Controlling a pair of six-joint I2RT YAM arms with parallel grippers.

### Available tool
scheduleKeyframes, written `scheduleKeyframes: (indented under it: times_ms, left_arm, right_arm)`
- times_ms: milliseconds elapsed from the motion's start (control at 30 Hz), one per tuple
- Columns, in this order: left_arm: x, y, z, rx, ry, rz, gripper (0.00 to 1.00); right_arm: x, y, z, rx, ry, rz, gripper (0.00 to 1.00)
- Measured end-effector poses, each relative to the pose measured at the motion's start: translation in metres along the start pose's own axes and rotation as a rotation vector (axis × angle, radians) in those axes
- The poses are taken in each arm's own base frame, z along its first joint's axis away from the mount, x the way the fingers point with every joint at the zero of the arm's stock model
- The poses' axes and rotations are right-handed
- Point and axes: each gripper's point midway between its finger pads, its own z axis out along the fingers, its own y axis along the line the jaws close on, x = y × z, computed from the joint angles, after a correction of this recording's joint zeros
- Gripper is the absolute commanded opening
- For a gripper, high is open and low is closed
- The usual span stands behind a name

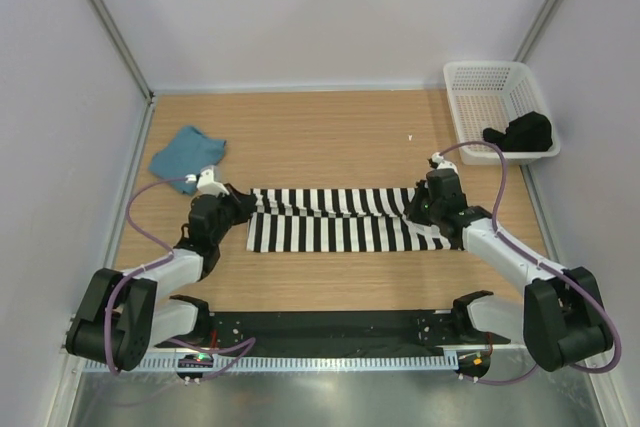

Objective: Fold and stack the tank tops

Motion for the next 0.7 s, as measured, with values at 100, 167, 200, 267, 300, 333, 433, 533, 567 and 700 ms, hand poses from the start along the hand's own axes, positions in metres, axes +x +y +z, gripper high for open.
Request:
scheduleKeyframes:
  times_ms: [100,167,200,267,300,333,433,533,567,700]
  left_arm:
    - [0.009,0.003,-0.002,-0.009,0.027,-0.022,0.06]
    - [0.012,0.004,-0.003,-0.012,0.037,-0.034,0.13]
    - [0.013,0.005,-0.004,-0.014,0.040,-0.041,0.17]
    - [0.015,0.006,-0.004,-0.020,0.046,-0.053,0.25]
    - [0.015,0.006,-0.004,-0.023,0.046,-0.063,0.27]
    - [0.016,0.006,-0.004,-0.025,0.046,-0.070,0.30]
    - [0.018,0.008,-0.005,-0.037,0.050,-0.089,0.33]
    - [0.019,0.014,-0.008,-0.071,0.050,-0.102,0.36]
    - [0.018,0.015,-0.009,-0.082,0.046,-0.103,0.39]
    - [0.012,0.021,-0.013,-0.147,0.054,-0.113,0.43]
  right_arm:
    - [0.007,-0.003,-0.001,0.003,0.008,0.009,0.01]
    - [0.010,-0.003,-0.001,0.002,0.011,0.012,0.03]
    - [0.011,-0.003,-0.002,0.000,0.012,0.012,0.04]
    - [0.014,-0.003,-0.002,-0.002,0.015,0.014,0.10]
    - [0.016,-0.003,-0.002,-0.003,0.017,0.014,0.13]
    - [0.018,-0.003,-0.001,-0.004,0.019,0.013,0.15]
    - [0.024,-0.004,-0.001,-0.004,0.031,0.016,0.32]
    - [0.026,-0.004,-0.003,-0.008,0.029,0.018,0.46]
    - [0.024,-0.003,-0.005,-0.011,0.022,0.020,0.48]
    - [0.016,-0.002,-0.012,-0.013,-0.014,0.023,0.57]
